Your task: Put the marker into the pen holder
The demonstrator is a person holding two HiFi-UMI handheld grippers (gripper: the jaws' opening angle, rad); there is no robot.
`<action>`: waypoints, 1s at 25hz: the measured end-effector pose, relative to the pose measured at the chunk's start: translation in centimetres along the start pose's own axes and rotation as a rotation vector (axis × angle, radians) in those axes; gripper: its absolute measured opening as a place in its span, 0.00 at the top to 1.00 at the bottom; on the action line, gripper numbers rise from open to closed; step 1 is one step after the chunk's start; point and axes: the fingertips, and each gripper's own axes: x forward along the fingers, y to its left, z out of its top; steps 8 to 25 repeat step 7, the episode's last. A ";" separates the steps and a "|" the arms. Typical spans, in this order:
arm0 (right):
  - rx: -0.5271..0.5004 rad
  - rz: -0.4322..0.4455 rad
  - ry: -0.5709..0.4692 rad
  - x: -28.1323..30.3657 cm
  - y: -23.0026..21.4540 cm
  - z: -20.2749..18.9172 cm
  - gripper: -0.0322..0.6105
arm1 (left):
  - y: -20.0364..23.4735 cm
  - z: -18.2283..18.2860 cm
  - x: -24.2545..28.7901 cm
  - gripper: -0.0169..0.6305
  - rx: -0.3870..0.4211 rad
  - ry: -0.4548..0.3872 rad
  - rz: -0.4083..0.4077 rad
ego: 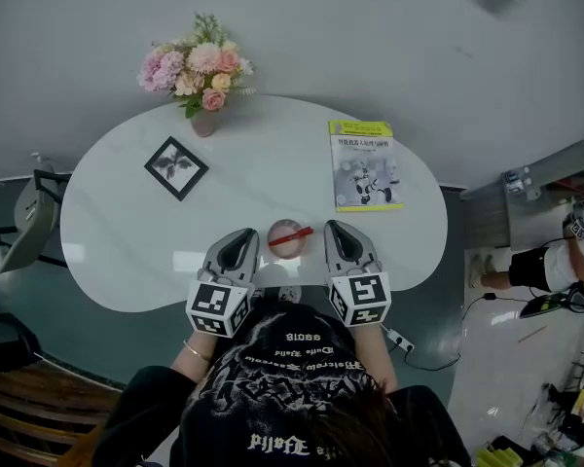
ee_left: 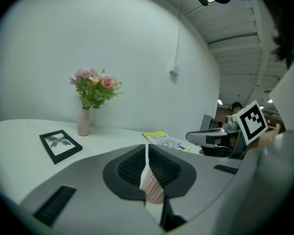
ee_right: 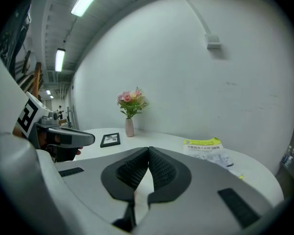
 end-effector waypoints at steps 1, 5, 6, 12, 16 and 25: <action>0.000 0.003 -0.004 0.0 0.0 0.1 0.91 | 0.0 0.0 0.0 0.92 0.001 0.001 0.001; -0.006 0.019 -0.016 -0.1 0.3 0.3 0.91 | 0.0 -0.2 -0.1 0.92 0.005 0.004 0.006; -0.009 0.021 -0.017 -0.1 0.4 0.3 0.91 | 0.0 -0.2 -0.1 0.92 0.008 0.005 0.007; -0.012 0.023 -0.017 -0.1 0.4 0.4 0.91 | -0.1 -0.3 -0.2 0.92 0.011 0.005 0.007; -0.012 0.023 -0.017 -0.1 0.4 0.4 0.91 | -0.1 -0.3 -0.2 0.92 0.011 0.005 0.007; -0.012 0.023 -0.017 -0.1 0.4 0.4 0.91 | -0.1 -0.3 -0.2 0.92 0.011 0.005 0.007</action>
